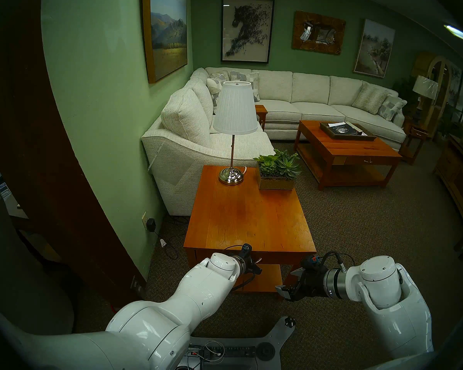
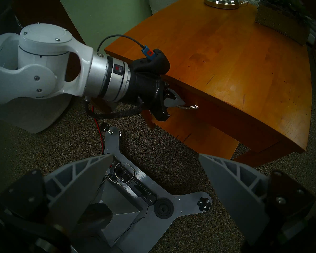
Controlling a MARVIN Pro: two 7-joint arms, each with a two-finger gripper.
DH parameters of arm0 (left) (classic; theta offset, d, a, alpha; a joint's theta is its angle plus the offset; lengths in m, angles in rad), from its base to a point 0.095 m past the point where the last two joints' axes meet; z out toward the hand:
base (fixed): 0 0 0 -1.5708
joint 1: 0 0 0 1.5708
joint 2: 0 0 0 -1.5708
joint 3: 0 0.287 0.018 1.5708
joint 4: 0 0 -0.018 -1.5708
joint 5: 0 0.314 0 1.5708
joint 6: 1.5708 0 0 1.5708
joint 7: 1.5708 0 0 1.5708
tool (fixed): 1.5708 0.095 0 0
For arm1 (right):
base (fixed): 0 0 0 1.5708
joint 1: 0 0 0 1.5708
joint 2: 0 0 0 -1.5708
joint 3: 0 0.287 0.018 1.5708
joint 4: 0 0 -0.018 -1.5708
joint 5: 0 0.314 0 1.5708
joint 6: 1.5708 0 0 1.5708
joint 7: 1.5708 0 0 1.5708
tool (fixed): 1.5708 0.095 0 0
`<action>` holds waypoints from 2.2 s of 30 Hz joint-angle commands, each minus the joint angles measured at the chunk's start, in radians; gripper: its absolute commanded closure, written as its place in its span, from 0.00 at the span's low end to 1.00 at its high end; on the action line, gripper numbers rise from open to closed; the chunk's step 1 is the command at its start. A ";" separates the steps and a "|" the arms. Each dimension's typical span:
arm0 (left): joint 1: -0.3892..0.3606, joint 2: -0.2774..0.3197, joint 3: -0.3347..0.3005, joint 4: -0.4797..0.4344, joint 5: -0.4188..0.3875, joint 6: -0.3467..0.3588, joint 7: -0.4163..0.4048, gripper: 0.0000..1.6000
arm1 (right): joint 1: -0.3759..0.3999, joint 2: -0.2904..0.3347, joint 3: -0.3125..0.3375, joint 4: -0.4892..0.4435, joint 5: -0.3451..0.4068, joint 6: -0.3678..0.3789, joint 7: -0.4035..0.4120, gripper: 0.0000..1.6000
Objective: Open the drawer, take out the contents and close the drawer
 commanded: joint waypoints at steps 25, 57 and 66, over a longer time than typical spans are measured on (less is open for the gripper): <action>0.289 0.196 0.092 -0.443 0.039 0.145 -0.102 1.00 | 0.007 0.002 0.001 -0.026 0.004 -0.001 0.000 0.00; 0.309 0.185 0.028 -0.703 0.022 0.259 -0.043 1.00 | 0.007 0.003 0.000 -0.026 0.006 -0.001 -0.002 0.00; 0.250 0.172 0.063 -0.624 0.075 0.201 -0.004 1.00 | 0.007 0.004 0.000 -0.025 0.007 -0.001 -0.002 0.00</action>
